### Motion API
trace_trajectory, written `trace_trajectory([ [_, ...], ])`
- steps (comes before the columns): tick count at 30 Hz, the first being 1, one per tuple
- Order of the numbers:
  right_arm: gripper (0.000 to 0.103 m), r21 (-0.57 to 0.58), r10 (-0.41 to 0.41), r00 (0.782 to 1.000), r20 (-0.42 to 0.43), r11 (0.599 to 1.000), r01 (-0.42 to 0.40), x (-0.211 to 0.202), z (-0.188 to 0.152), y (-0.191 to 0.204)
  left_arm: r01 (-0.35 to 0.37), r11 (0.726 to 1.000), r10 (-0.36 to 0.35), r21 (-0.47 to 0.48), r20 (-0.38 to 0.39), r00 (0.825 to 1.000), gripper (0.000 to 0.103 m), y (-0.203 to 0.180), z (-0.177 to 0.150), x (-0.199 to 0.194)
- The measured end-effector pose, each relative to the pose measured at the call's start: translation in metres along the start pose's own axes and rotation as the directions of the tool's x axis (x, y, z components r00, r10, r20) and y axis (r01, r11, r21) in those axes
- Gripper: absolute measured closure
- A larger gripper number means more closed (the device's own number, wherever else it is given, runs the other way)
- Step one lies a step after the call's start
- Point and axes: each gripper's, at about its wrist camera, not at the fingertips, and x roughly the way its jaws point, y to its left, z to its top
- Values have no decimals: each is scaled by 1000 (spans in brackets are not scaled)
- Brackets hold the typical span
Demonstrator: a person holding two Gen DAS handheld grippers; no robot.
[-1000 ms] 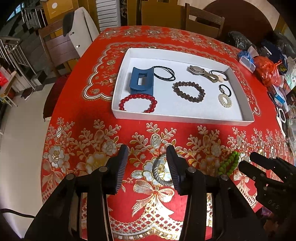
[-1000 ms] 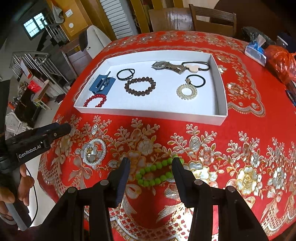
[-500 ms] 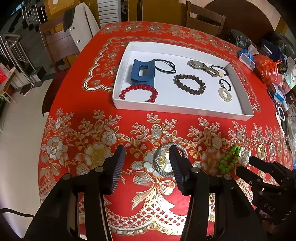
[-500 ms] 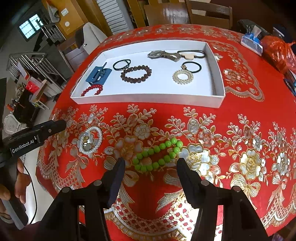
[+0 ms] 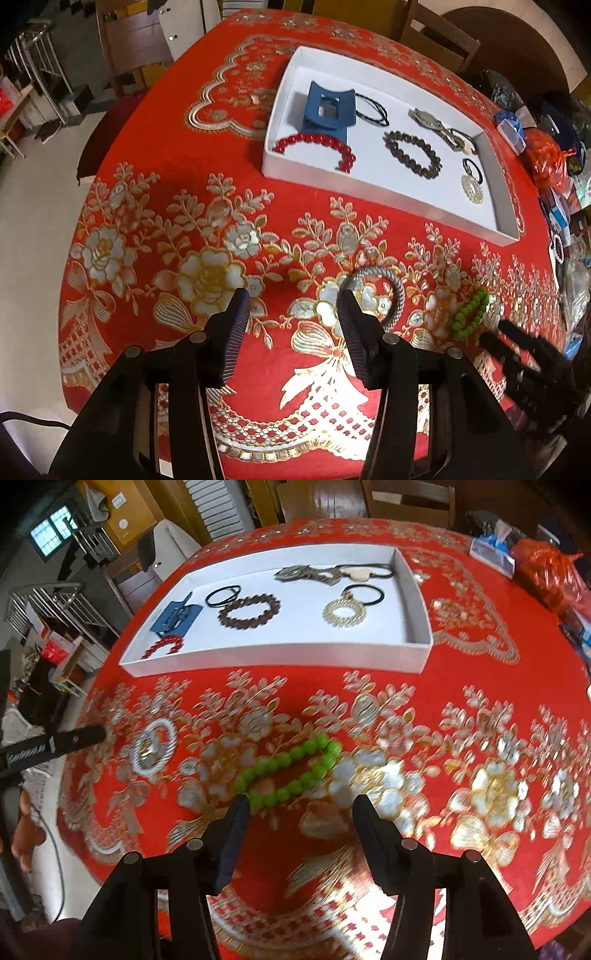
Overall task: Organize jewelry
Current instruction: 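Move left tool toward the silver braided bangle while right tool approaches the green bead bracelet, then grasp the silver braided bangle with left tool while right tool grasps the green bead bracelet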
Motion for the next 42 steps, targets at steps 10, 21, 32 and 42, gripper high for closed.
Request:
trace_trajectory([
  [10, 48, -54, -64, 998, -7, 996, 64, 18, 10, -6, -2, 999, 4, 38, -43, 999, 54, -14, -4, 16],
  [21, 48, -46, -56, 998, -20, 997, 55, 13, 11, -17, -34, 998, 38, 59, -70, 997, 54, -22, -1, 32],
  [32, 94, -141, -98, 994, 40, 985, 102, 16, 12, -5, -97, 982, 99, 162, -3, 995, 83, -53, 6, 42],
  [42, 95, -143, -52, 993, 110, 987, 67, -20, 24, -4, 27, 993, -22, 115, -38, 999, 98, -51, 19, 39],
])
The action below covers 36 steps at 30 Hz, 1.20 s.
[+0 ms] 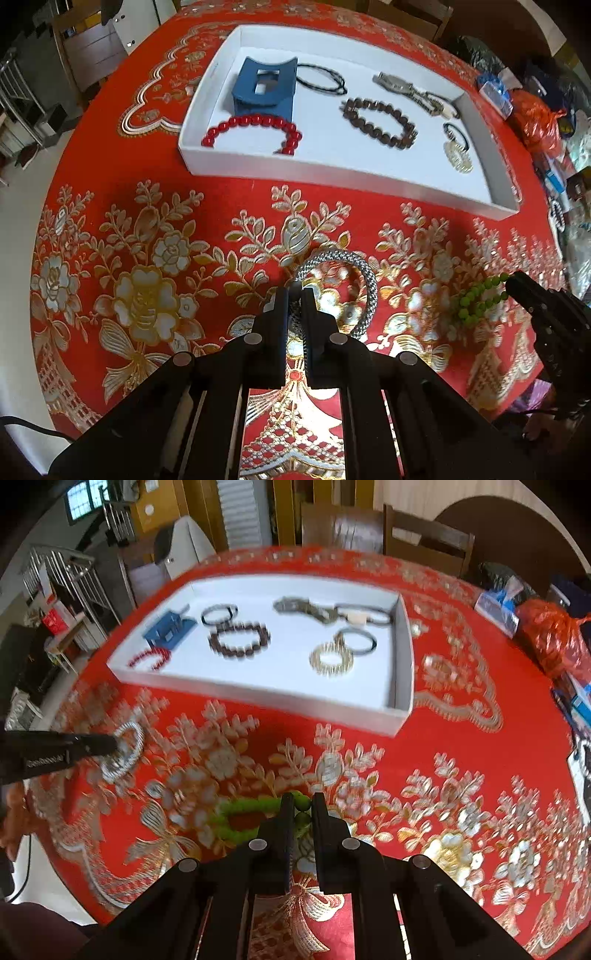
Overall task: Organize jewelry
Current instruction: 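Grasp the silver braided bangle with left tool while right tool grasps the green bead bracelet, then carry the silver bangle over the tray with left tool while right tool carries the green bracelet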
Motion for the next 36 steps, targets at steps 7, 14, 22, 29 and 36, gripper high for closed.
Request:
trace_trajectory([
  [7, 95, 6, 13, 999, 52, 1000, -14, -25, 16, -5, 20, 1000, -20, 9, 75, 997, 98, -3, 13, -32],
  [14, 95, 11, 12, 995, 97, 1000, -13, -45, 34, -9, 15, 1000, -18, 21, 123, 992, 98, -2, 22, -53],
  [22, 95, -2, 18, 991, 130, 1000, -18, -51, 63, -8, -27, 999, 21, 29, 168, 986, 98, -5, 38, -61],
  [29, 95, -37, 33, 989, 145, 999, -28, -46, 93, 1, -58, 998, 52, 28, 188, 981, 98, -6, 54, -60],
  [36, 94, -72, 76, 991, 112, 995, -69, -23, 117, 15, -85, 996, 81, 8, 197, 977, 98, -3, 70, -57],
])
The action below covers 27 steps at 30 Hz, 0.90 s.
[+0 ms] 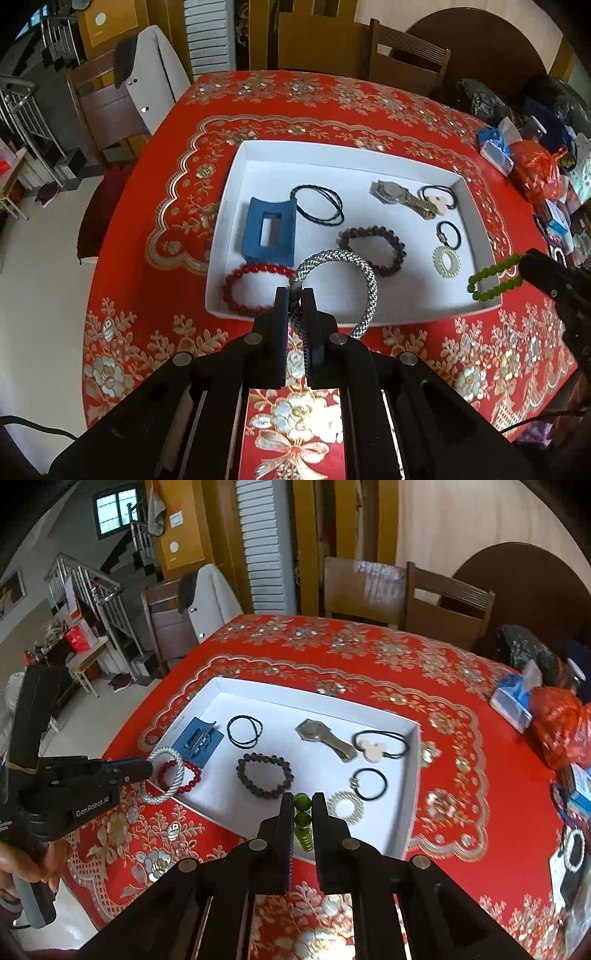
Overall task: Organize jewelry
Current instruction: 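Carry the silver bangle over the tray with left tool while right tool carries the green bracelet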
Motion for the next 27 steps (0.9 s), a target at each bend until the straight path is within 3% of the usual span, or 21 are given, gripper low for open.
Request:
trace_trajectory([
  [11, 94, 4, 106, 989, -103, 994, -106, 57, 11, 12, -23, 999, 23, -34, -15, 1000, 98, 2, 19, 15],
  [20, 94, 93, 85, 973, -214, 993, -67, 100, -13, -28, -34, 999, 33, -33, -41, 999, 98, -7, 41, 36],
  [27, 91, 116, 105, 969, -223, 990, -80, 104, -16, -42, -34, 999, 33, -22, -55, 998, 98, -27, 75, 61],
])
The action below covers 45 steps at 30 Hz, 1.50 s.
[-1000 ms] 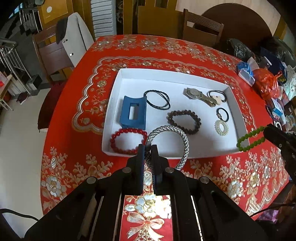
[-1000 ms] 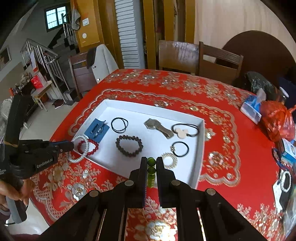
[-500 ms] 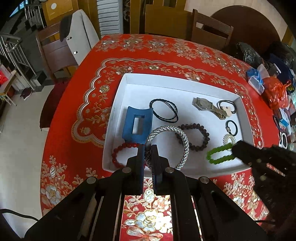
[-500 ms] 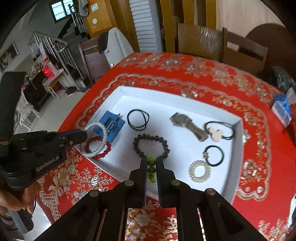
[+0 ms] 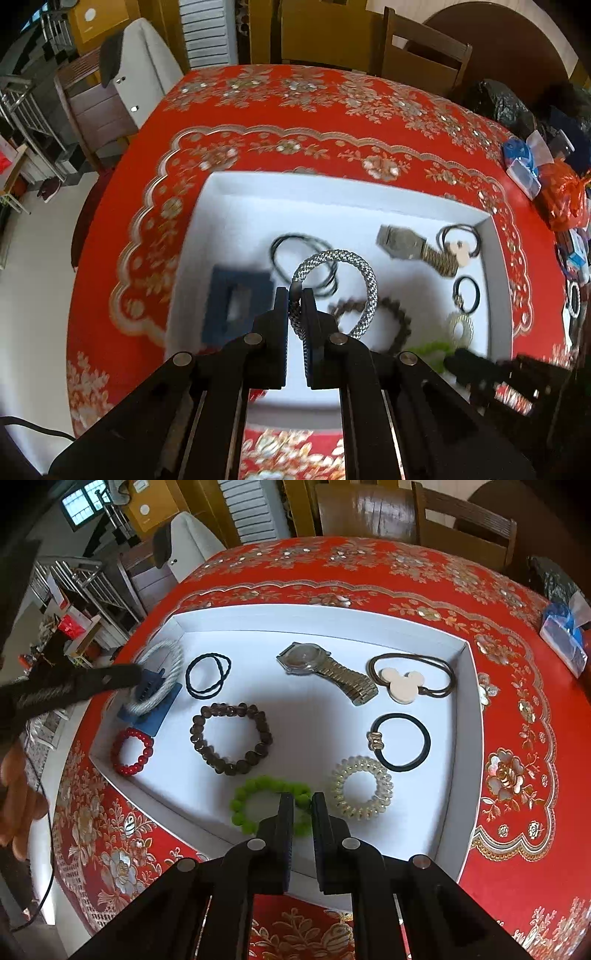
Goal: Organize jewelry
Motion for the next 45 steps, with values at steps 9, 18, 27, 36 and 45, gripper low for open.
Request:
trace_trajectory([
  [9, 61, 35, 64, 996, 55, 997, -66, -27, 4, -10, -8, 1000, 8, 11, -33, 999, 98, -28, 36, 42],
  [18, 59, 69, 75, 995, 72, 994, -80, -35, 10, -27, -47, 999, 47, 5, -88, 995, 98, -33, 48, 77],
  [27, 59, 96, 67, 997, 50, 993, -71, -28, 10, -35, -51, 999, 50, -3, -101, 994, 96, -30, 48, 83],
  [36, 59, 83, 40, 998, 55, 996, -44, -34, 10, -30, -29, 999, 28, -14, -70, 997, 55, -25, 39, 55],
  [45, 55, 86, 1, 996, 91, 996, -8, -47, 1, -15, -59, 998, 59, -13, 31, 998, 55, -8, 13, 3],
])
